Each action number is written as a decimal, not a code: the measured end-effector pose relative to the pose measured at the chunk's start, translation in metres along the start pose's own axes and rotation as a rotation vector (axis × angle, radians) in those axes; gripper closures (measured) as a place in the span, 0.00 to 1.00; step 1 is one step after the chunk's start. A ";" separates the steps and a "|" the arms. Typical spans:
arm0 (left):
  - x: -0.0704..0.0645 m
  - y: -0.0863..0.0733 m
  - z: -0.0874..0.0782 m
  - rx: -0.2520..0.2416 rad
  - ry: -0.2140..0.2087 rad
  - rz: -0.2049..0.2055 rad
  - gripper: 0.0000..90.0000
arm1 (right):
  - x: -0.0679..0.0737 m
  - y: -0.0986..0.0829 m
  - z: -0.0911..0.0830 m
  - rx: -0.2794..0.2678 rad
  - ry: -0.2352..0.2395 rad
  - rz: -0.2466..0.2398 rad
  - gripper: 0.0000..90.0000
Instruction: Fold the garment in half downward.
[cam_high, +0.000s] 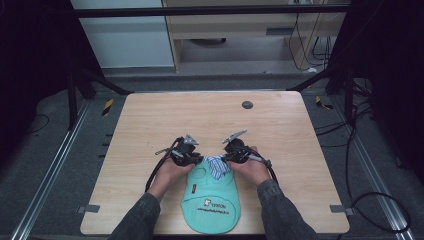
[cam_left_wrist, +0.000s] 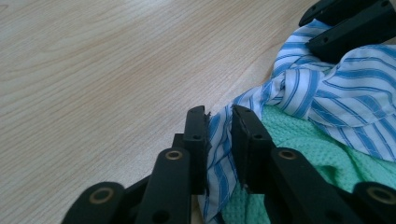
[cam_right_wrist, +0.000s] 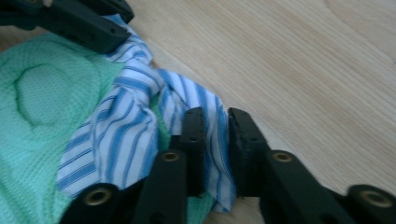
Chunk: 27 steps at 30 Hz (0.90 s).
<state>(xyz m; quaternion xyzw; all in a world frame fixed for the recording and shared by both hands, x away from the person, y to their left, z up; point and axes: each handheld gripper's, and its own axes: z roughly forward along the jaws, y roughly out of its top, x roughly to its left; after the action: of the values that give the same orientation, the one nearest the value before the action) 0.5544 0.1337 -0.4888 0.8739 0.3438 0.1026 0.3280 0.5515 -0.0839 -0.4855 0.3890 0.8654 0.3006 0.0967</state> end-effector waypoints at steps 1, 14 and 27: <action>-0.001 0.000 0.000 0.000 0.000 0.002 0.87 | 0.001 0.000 0.000 0.002 0.006 -0.009 0.89; 0.002 0.013 -0.018 -0.047 -0.017 0.028 0.94 | 0.007 0.010 -0.027 -0.050 -0.017 -0.129 0.93; 0.000 0.048 -0.047 -0.096 -0.010 0.094 0.94 | 0.001 0.028 -0.063 -0.096 -0.057 -0.195 0.94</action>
<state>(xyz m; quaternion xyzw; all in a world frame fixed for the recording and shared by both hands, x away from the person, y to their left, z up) 0.5607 0.1308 -0.4224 0.8729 0.2954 0.1299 0.3659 0.5430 -0.0970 -0.4177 0.3061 0.8807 0.3196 0.1686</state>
